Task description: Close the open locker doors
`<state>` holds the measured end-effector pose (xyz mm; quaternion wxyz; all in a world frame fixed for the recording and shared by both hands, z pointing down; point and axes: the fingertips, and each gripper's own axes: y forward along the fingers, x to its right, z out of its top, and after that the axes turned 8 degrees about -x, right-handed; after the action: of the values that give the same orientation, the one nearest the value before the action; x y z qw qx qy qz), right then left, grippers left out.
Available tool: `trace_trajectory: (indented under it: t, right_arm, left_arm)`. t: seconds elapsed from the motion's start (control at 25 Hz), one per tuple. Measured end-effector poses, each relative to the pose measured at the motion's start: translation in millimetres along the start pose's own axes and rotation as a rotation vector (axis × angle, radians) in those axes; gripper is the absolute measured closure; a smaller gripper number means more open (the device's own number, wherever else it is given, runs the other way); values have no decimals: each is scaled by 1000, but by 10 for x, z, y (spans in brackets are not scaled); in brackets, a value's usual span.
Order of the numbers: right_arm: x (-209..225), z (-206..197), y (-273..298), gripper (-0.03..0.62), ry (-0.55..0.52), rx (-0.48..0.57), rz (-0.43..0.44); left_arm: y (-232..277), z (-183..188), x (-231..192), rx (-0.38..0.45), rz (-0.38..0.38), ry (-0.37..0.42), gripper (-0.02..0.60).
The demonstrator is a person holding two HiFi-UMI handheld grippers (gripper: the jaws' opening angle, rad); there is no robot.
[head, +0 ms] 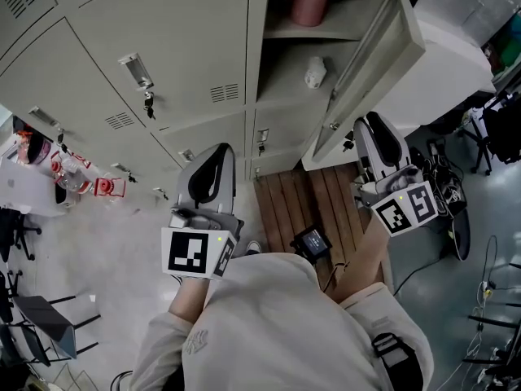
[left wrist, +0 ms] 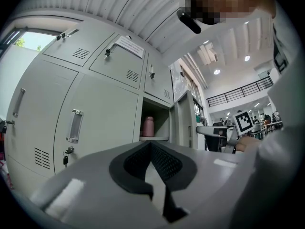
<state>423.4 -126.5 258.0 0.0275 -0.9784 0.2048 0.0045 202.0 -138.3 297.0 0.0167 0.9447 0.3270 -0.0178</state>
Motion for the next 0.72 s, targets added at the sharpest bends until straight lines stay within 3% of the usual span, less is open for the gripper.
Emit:
trace_trajectory:
  t: [0.24, 0.72]
  right_arm:
    - [-61, -42, 198, 503, -73, -35, -22]
    - [-254, -52, 757, 503, -51, -25, 90]
  left_arm:
    - [8, 10, -87, 3, 24, 3, 574]
    - [-62, 9, -392, 2, 92, -5, 574]
